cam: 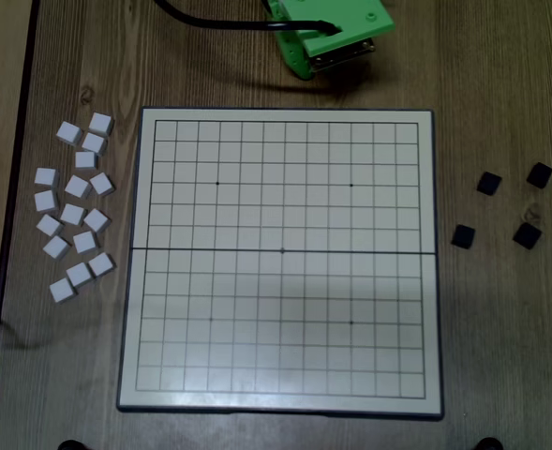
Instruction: Grasp a Black stone and put it on the board on position (0,0).
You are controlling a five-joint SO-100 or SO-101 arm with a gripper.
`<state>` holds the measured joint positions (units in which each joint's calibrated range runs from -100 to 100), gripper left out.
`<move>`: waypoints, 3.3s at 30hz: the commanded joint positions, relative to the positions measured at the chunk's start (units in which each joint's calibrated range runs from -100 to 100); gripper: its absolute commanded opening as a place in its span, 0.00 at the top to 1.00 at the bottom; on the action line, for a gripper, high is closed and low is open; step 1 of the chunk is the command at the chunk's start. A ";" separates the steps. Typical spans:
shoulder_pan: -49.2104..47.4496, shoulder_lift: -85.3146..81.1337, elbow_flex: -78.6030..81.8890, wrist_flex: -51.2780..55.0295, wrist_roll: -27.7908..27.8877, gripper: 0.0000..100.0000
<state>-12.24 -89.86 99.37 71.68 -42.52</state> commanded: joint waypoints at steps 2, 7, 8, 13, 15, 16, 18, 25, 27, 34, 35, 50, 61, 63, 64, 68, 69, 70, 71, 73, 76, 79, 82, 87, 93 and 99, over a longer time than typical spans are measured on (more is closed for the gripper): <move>-0.19 0.63 0.53 3.60 0.10 0.92; -0.19 0.63 0.53 3.60 0.10 0.92; -0.19 0.63 0.53 3.60 0.10 0.92; -0.19 0.63 0.53 3.60 0.10 0.92; -0.19 0.63 0.53 3.60 0.10 0.92; -0.19 0.63 0.53 3.60 0.10 0.92; -0.19 0.63 0.53 3.60 0.10 0.92; -0.19 0.63 0.53 3.60 0.10 0.92; -0.19 0.63 0.53 3.60 0.10 0.92; -3.10 3.26 0.53 3.11 -3.47 0.94; -3.74 4.45 0.53 2.53 -3.81 0.94; -14.21 41.50 -32.80 -6.07 -4.79 0.94; -18.67 55.06 -48.84 -6.82 -8.21 0.94; -18.94 56.25 -50.00 -6.73 -8.16 0.94; -19.03 56.67 -50.29 -6.82 -8.21 0.94; -19.67 58.62 -51.55 -7.64 -8.25 0.94; -19.76 59.21 -52.13 -7.73 -8.30 0.94; -20.03 59.89 -52.61 -7.73 -8.45 0.94; -20.31 60.57 -53.19 -7.73 -8.64 0.94; -20.85 61.84 -54.54 -7.73 -8.99 0.94; -21.85 64.13 -57.54 -6.90 -9.77 0.94; -23.95 68.29 -64.69 -3.59 -11.58 0.94; -25.95 73.71 -74.16 1.37 -13.38 0.94; -27.59 79.82 -82.95 4.18 -15.82 0.94; -29.23 84.14 -84.49 2.20 -21.10 0.94; -29.87 86.85 -84.78 0.13 -25.74 0.94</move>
<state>-41.56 -2.56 19.62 72.63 -65.91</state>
